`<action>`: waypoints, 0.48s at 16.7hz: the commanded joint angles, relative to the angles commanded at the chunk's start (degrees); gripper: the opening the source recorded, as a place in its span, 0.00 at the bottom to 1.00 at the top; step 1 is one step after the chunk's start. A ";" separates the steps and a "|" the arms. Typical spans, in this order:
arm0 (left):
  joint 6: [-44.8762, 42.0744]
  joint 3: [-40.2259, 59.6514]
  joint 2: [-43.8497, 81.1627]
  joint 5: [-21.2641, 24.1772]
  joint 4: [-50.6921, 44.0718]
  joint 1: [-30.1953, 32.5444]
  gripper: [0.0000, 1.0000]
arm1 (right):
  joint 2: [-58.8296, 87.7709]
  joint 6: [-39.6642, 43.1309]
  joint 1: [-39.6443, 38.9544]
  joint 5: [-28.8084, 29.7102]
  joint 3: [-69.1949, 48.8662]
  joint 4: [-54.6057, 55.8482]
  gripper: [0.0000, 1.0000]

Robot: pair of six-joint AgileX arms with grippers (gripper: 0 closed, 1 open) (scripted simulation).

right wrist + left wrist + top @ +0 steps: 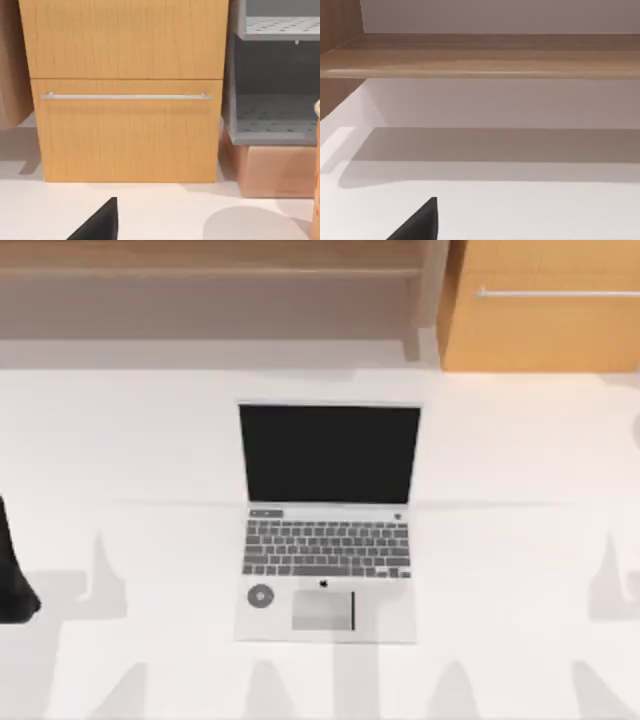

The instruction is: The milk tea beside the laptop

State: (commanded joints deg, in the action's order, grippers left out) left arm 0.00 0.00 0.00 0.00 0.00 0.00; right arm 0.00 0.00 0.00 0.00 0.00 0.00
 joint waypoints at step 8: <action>0.00 0.00 0.00 0.00 0.00 0.00 1.00 | 11.85 0.72 3.27 -3.02 -2.44 9.19 1.00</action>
State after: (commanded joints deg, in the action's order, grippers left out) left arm 0.00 0.00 0.00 0.00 0.00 0.00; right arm 11.85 0.72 3.27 -3.02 -2.44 9.19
